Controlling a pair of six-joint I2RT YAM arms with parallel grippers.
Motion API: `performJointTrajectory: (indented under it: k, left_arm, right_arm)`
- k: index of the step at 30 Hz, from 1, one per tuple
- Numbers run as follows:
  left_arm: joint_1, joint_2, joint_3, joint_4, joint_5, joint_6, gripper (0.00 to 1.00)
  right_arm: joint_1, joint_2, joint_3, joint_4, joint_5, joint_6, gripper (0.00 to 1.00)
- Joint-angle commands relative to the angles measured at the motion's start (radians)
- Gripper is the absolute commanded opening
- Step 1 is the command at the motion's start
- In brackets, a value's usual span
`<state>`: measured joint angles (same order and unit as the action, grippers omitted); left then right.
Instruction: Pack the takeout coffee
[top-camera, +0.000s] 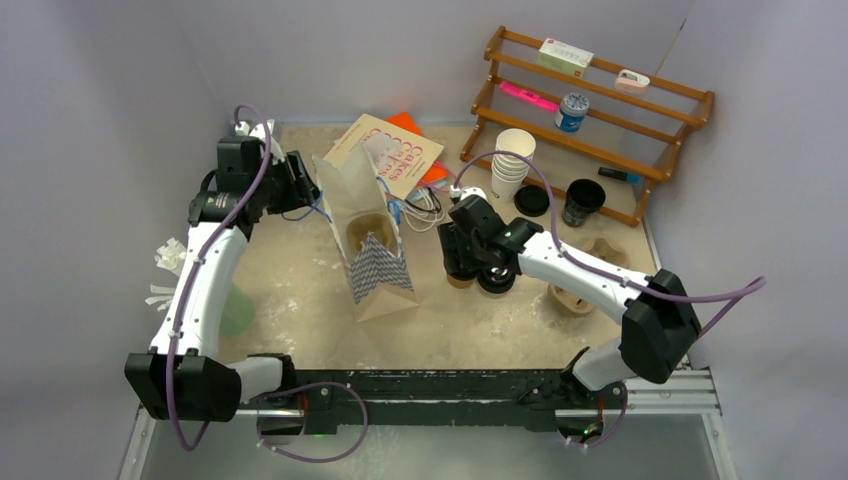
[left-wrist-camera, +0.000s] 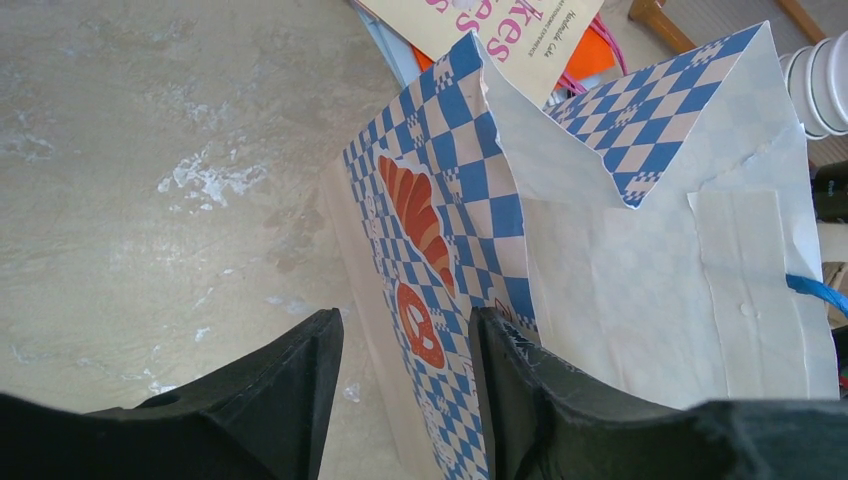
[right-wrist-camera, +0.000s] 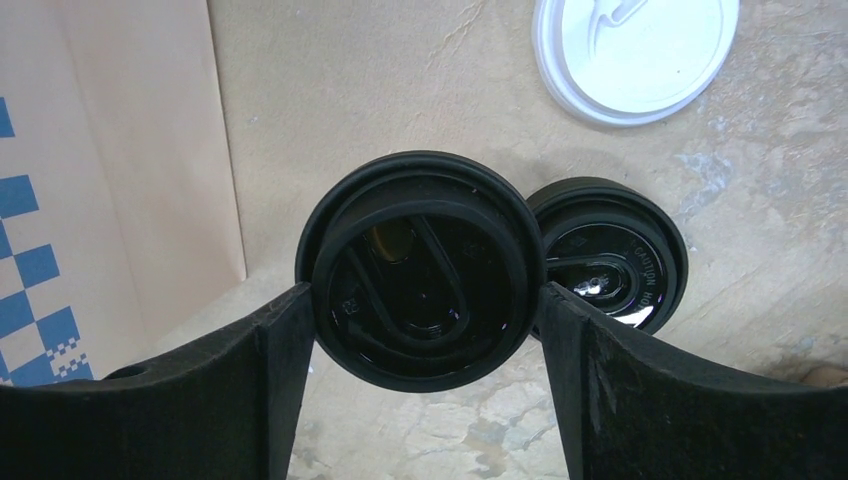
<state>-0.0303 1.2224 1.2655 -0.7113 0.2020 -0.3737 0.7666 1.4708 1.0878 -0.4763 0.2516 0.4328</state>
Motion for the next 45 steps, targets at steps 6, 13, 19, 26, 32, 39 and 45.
performJointTrajectory:
  k: [6, 13, 19, 26, 32, 39, 45]
  left_arm:
    - [0.007, -0.024, 0.004, 0.038, 0.016, 0.021, 0.43]
    - [0.007, -0.023, 0.004, 0.041, 0.037, 0.021, 0.24]
    - [0.007, -0.031, 0.020, 0.031, 0.058, 0.019, 0.00]
    - [0.006, -0.107, 0.019, 0.053, 0.142, -0.062, 0.00]
    - [0.004, -0.149, 0.000, 0.052, 0.198, -0.134, 0.00]
    - [0.004, -0.161, -0.018, 0.044, 0.180, -0.135, 0.00]
    - [0.004, -0.161, -0.019, 0.008, 0.155, -0.093, 0.00]
  right_arm:
    - [0.004, 0.004, 0.020, -0.007, 0.033, -0.008, 0.73]
    - [0.003, -0.014, 0.046, -0.036, 0.055, -0.014, 0.64]
    - [0.004, -0.136, 0.202, -0.135, 0.097, -0.057, 0.63]
    - [0.016, -0.215, 0.533, -0.276, 0.034, -0.106, 0.60]
    - [0.135, -0.064, 0.959, -0.410, 0.060, -0.148, 0.56]
    - [0.328, 0.213, 1.333, -0.461, 0.031, -0.162, 0.55]
    - [0.403, 0.303, 1.309, -0.390, 0.041, -0.126, 0.53]
